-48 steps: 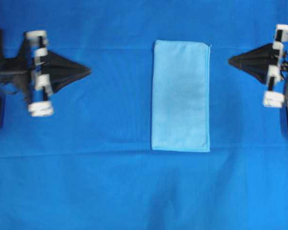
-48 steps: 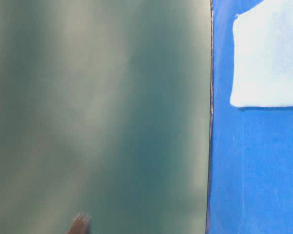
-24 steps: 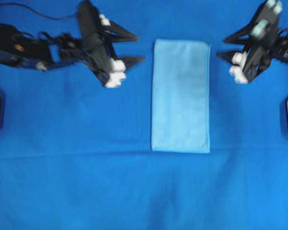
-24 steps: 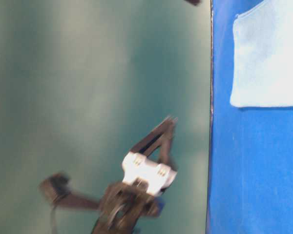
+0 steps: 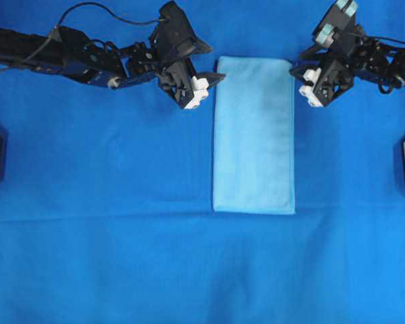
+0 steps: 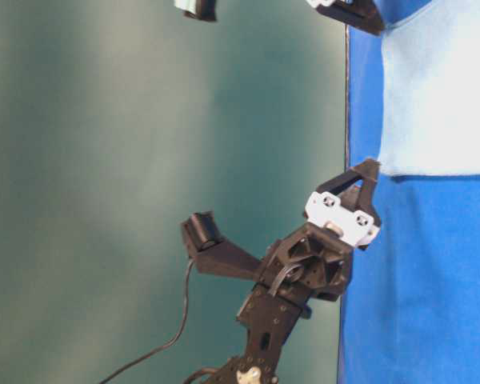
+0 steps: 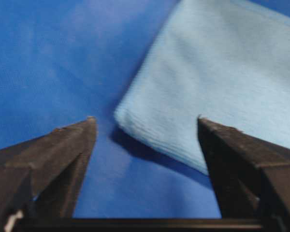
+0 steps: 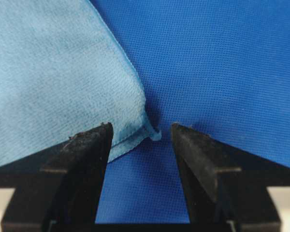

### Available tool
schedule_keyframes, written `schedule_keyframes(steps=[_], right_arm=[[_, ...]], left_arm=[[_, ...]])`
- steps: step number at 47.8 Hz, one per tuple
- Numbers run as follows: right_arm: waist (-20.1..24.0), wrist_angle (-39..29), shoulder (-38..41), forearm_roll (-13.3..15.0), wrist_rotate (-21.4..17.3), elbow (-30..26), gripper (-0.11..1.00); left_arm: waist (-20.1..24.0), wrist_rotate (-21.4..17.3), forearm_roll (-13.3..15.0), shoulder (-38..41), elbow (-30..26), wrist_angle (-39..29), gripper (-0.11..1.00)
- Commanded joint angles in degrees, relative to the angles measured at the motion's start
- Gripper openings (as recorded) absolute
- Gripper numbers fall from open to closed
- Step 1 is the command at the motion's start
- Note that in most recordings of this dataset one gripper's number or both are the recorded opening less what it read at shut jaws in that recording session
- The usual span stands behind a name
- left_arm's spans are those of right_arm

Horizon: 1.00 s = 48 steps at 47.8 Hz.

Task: Fold a vertical towel.
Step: 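Move both grippers toward the far corners of the light blue towel, then close both grippers on the towel's far corners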

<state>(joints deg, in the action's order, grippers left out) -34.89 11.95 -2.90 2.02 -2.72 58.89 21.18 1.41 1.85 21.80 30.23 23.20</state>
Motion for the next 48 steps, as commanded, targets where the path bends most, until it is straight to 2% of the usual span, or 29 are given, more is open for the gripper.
schedule_keyframes(steps=[1,10,15,19,22,26,28,33,40,48], right_arm=[[-0.3,1.2,1.2,0.1,0.2,-1.4,0.56],[-0.6,1.4,2.7,0.1,0.1,-2.3,0.56],[-0.7,1.3,2.9,0.1,0.4,-2.5,0.55],[-0.7,1.1,3.3,0.4,0.4,-2.5,0.51],[-0.7,0.9,3.5,1.0,0.4,-2.4,0.39],[-0.7,0.9,3.6,1.5,0.4,-2.2,0.13],[-0.7,0.9,3.6,1.5,0.4,-2.1,0.03],[-0.7,0.9,3.6,1.5,0.4,-2.3,0.02],[-0.7,1.2,3.3,1.5,0.1,-2.2,0.02],[-1.8,1.1,2.5,1.5,0.3,-3.2,0.02]], left_arm=[[0.4,-0.1,0.1,0.1,-1.9,0.6,0.79],[1.1,0.1,0.1,2.9,-4.3,0.4,0.79],[1.0,0.3,0.2,4.2,-5.4,0.1,0.76],[0.9,0.5,0.1,4.8,-6.0,-1.1,0.71],[0.8,0.5,0.1,5.1,-6.2,-2.0,0.59],[0.6,-0.5,0.1,5.2,-6.4,-3.2,0.37],[0.4,-0.7,-0.1,5.2,-6.4,-3.4,0.25],[0.1,-1.2,-0.1,5.1,-6.2,-3.6,0.04],[-0.4,-1.7,-0.1,4.7,-5.7,-3.6,0.04],[1.2,-2.9,-0.1,2.5,-5.7,-3.6,0.03]])
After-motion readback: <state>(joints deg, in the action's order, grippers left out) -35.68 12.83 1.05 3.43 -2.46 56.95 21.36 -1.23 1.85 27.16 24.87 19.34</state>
